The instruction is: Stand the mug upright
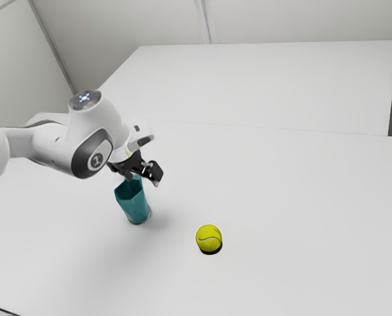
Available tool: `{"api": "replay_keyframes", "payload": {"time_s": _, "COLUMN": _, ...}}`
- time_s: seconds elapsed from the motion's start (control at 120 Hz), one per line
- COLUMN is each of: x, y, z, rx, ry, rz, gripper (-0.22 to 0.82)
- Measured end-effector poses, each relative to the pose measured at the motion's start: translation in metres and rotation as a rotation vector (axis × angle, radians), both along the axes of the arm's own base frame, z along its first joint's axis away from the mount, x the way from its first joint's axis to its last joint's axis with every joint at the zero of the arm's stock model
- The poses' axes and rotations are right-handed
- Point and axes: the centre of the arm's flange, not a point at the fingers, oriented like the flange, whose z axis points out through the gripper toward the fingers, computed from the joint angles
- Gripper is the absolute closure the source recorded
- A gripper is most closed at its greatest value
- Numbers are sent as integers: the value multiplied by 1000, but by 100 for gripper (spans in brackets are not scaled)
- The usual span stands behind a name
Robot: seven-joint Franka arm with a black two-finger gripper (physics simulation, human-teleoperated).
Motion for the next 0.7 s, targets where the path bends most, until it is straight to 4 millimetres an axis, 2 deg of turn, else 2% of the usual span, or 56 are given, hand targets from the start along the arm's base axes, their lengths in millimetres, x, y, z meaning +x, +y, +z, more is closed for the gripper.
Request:
{"api": "replay_keyframes", "payload": {"time_s": 0.2, "x": 26, "y": -19, "z": 61, "rx": -10, "ry": 9, "rz": -5, "gripper": 3}}
{"api": "replay_keyframes", "payload": {"time_s": 0.308, "x": 35, "y": -20, "z": 90, "rx": -29, "ry": 49, "rz": 15, "gripper": 2}}
{"api": "replay_keyframes", "payload": {"time_s": 0.7, "x": 61, "y": -28, "z": 172, "rx": -56, "ry": 209, "rz": 34, "gripper": 1}}
